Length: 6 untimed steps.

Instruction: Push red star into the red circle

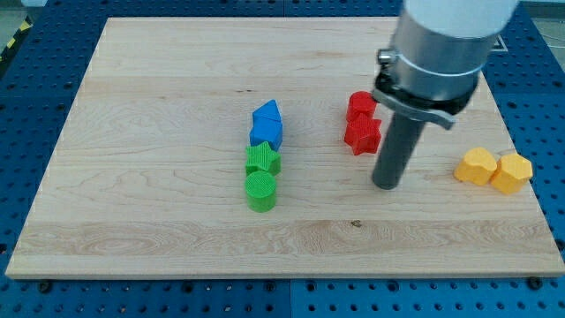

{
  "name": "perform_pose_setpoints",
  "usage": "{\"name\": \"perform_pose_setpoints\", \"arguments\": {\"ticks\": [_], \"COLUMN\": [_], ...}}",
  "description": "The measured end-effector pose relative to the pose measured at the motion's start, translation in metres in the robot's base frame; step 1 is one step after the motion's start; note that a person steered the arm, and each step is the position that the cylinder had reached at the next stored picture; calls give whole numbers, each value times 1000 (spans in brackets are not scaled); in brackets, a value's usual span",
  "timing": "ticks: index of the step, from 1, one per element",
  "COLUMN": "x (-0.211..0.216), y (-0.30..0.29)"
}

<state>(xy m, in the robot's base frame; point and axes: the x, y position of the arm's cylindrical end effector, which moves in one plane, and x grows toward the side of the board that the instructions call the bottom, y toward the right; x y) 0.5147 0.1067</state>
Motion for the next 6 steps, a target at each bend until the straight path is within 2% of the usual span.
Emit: {"name": "perform_pose_setpoints", "arguments": {"ticks": [1,4,5,6], "x": [-21,-36,-54,-49], "y": [-3,7,7,7]}}
